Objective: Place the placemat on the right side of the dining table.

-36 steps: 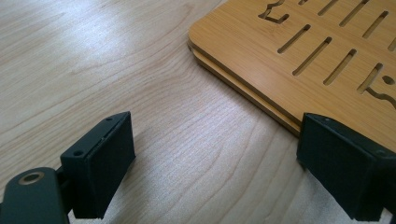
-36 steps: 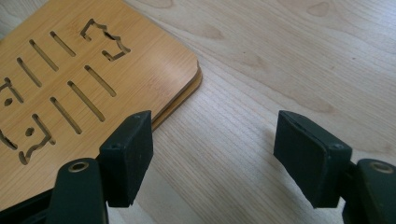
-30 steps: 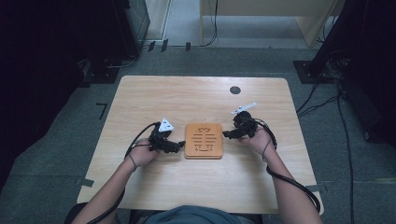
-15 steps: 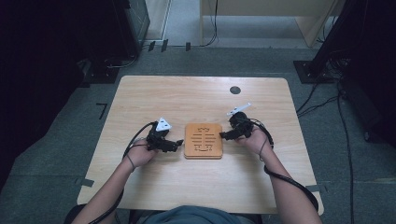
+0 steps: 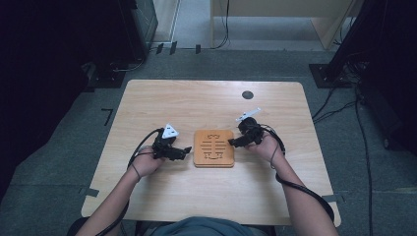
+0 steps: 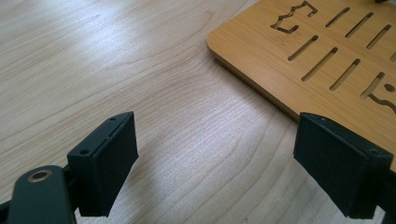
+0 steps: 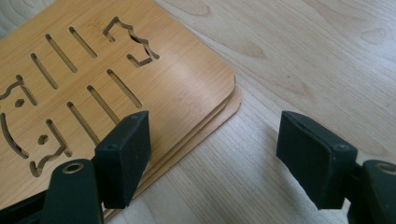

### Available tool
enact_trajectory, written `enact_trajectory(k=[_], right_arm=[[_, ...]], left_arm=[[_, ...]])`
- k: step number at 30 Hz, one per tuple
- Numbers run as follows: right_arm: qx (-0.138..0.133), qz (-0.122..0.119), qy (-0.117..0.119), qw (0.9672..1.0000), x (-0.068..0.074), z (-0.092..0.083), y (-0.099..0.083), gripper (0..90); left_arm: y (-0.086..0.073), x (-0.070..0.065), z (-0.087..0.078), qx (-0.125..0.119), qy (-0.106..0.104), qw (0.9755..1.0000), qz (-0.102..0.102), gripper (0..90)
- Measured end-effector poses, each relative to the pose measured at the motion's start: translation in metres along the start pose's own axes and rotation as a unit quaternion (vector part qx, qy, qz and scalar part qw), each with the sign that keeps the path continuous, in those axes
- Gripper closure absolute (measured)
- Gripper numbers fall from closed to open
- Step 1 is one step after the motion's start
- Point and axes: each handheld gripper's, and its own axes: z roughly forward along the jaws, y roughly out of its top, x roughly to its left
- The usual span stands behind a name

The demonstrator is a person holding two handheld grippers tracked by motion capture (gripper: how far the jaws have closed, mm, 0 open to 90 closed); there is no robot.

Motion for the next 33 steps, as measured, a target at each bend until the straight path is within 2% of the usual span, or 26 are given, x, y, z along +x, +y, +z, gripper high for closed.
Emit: enact_trajectory(k=[4,8,14,18,25,33], right_arm=[[0.001,-0.006,-0.002,1.0000,0.000,-0.001,0.002,26.2],[0.007,-0.008,-0.014,0.9998,-0.003,-0.004,0.000,26.5],[0.013,-0.008,-0.012,0.9998,-0.001,-0.001,0.000,26.5],[0.013,-0.019,-0.009,0.9997,0.003,0.001,0.002,26.2],[0.010,-0.024,-0.010,0.9996,0.006,0.004,0.005,25.9],[0.005,-0.020,-0.001,0.9998,0.014,0.008,0.010,24.4]], left_arm=[[0.000,0.001,-0.001,-0.001,0.001,1.0000,-0.001,12.8],[-0.001,0.002,-0.002,-0.001,0.004,1.0000,-0.002,12.8],[0.000,0.001,-0.002,-0.003,0.003,1.0000,-0.001,12.7],[0.000,0.001,-0.003,-0.007,0.005,1.0000,-0.001,12.7],[0.000,0.001,-0.006,-0.011,0.006,0.9999,-0.001,12.8],[-0.001,0.001,-0.007,-0.010,0.008,0.9999,-0.001,12.8]])
